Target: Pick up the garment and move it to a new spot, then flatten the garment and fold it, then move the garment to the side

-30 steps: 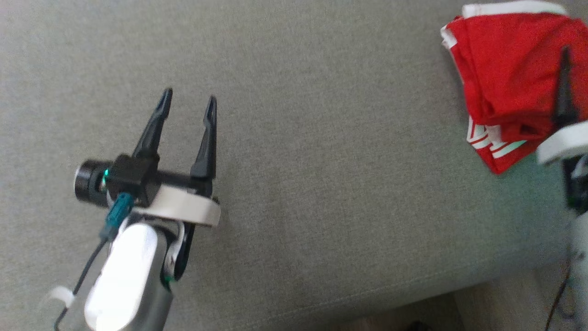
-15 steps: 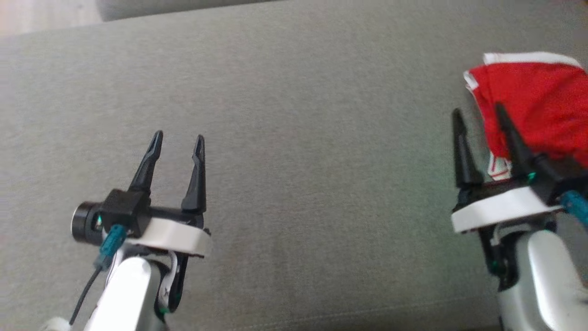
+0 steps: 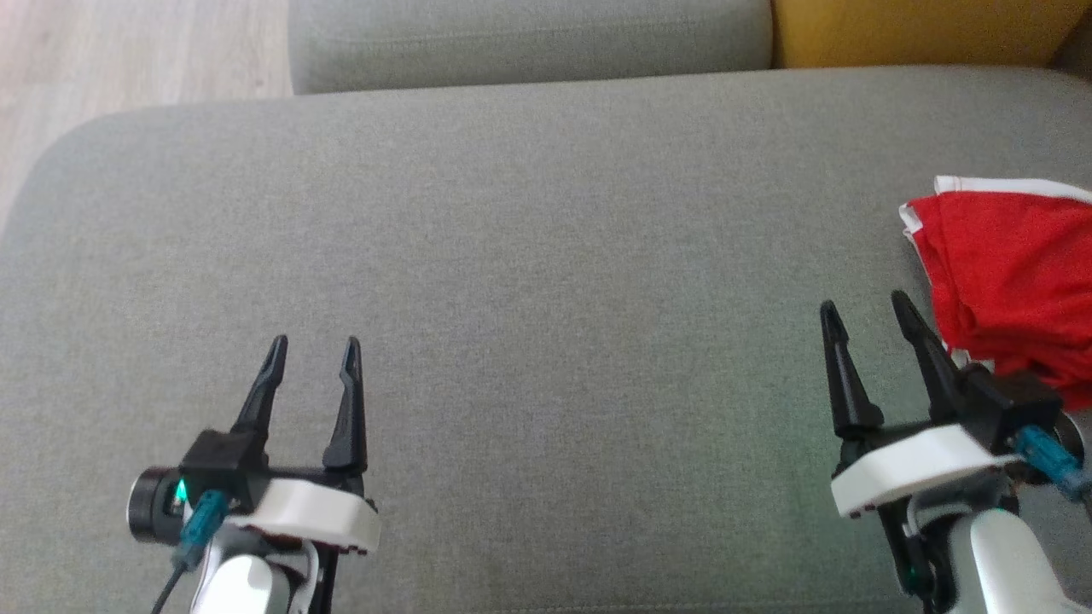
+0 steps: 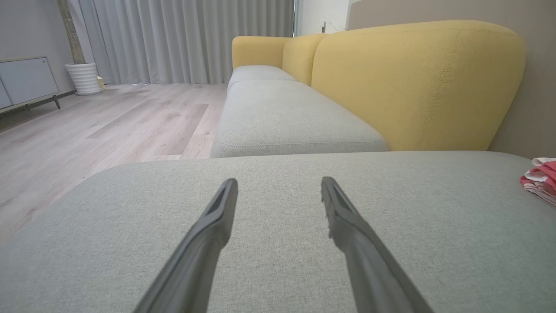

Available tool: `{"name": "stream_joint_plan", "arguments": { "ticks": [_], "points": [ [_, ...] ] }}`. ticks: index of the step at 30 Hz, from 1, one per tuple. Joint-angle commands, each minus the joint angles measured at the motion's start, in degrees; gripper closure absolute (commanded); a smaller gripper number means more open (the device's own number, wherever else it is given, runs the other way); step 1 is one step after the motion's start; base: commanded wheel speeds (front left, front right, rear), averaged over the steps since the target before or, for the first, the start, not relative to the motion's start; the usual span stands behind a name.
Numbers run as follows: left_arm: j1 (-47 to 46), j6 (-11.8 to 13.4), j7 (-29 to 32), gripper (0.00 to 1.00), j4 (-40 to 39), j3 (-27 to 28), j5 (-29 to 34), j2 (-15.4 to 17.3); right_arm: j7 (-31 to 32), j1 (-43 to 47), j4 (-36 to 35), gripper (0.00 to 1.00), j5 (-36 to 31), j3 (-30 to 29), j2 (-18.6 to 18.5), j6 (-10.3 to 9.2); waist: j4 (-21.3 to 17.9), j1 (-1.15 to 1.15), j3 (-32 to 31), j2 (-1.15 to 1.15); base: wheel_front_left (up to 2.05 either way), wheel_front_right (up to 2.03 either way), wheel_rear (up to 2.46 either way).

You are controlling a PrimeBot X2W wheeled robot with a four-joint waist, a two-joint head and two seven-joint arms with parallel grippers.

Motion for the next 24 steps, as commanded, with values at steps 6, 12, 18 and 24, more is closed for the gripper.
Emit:
{"name": "stream_joint_plan", "arguments": {
  "ticks": [6,12,18,24],
  "points": [
    [1.45,0.02,-0.29,0.00,-2.10,2.16,-0.04,0.92,1.04,1.91,-2.55,0.00,0.21,0.29,0.24,0.37,0.52,0.00,-3.02,0.00,0.00,0.00,0.00],
    [2.55,-0.30,-0.29,0.00,-1.86,1.66,-0.01,1.02,1.35,3.18,-3.14,0.00,0.57,-0.26,0.27,0.37,0.58,0.00,-3.97,0.00,0.00,0.00,0.00],
    [2.69,-0.36,-0.29,0.00,-1.79,1.47,0.03,1.00,1.51,4.02,-3.33,0.00,1.45,-1.03,0.27,0.37,0.58,0.00,-4.26,0.00,0.00,0.00,0.00],
    [2.67,-0.37,-0.29,0.00,-1.85,1.42,0.24,1.06,1.46,4.35,-3.30,0.00,2.05,-1.51,0.27,0.37,0.48,0.00,-4.27,0.00,0.00,0.00,0.00]
  ]
}}
